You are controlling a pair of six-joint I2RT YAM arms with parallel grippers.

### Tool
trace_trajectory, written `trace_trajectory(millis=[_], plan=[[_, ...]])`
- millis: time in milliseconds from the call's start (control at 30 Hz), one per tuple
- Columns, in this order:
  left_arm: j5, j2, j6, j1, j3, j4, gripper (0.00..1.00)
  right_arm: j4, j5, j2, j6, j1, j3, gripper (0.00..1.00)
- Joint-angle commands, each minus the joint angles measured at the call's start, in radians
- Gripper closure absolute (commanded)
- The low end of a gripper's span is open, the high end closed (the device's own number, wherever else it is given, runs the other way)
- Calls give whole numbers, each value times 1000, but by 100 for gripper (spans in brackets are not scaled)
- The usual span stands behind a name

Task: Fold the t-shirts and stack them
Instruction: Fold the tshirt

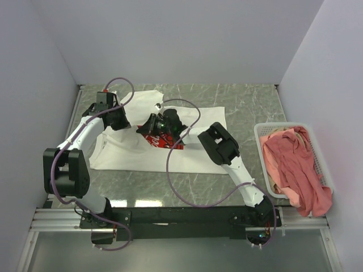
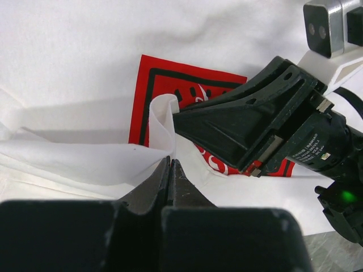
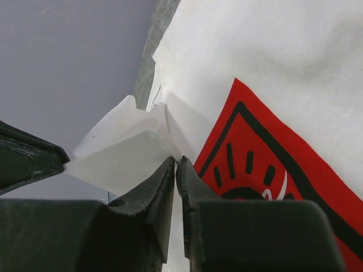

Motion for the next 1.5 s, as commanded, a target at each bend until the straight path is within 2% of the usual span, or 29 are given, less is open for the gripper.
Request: trace_trajectory(millis=[0, 300, 500, 567, 667, 700, 800, 900, 1200, 1467], plan=[[1, 0, 16, -4, 41, 16, 100, 81, 0, -60, 12, -9, -37, 90], [-39, 95, 8, -4, 126, 13, 100, 101, 212, -241, -67, -15, -267, 92], [-74, 162, -2, -4, 176, -1, 100, 44, 315, -306, -135, -13, -317, 93], [-148, 173, -50, -4, 193, -27, 100, -23, 327, -309, -147, -15, -303, 93], [-239, 185, -128, -4, 193, -73, 86, -56, 321, -298, -155, -15, -277, 93], [-252, 191, -139, -4, 192, -81, 78, -65, 319, -291, -150, -13, -268, 93], [-280, 205, -168, -4, 179, -93, 65, -71, 309, -277, -144, -13, -262, 94], [-281, 228, -165, -4, 172, -96, 57, -76, 304, -269, -144, -12, -259, 94], [-272, 322, -128, -13, 215, -93, 46, -76, 304, -274, -144, -13, -257, 94], [-258, 382, -116, -29, 251, -65, 50, -74, 304, -275, -146, -13, -265, 94]])
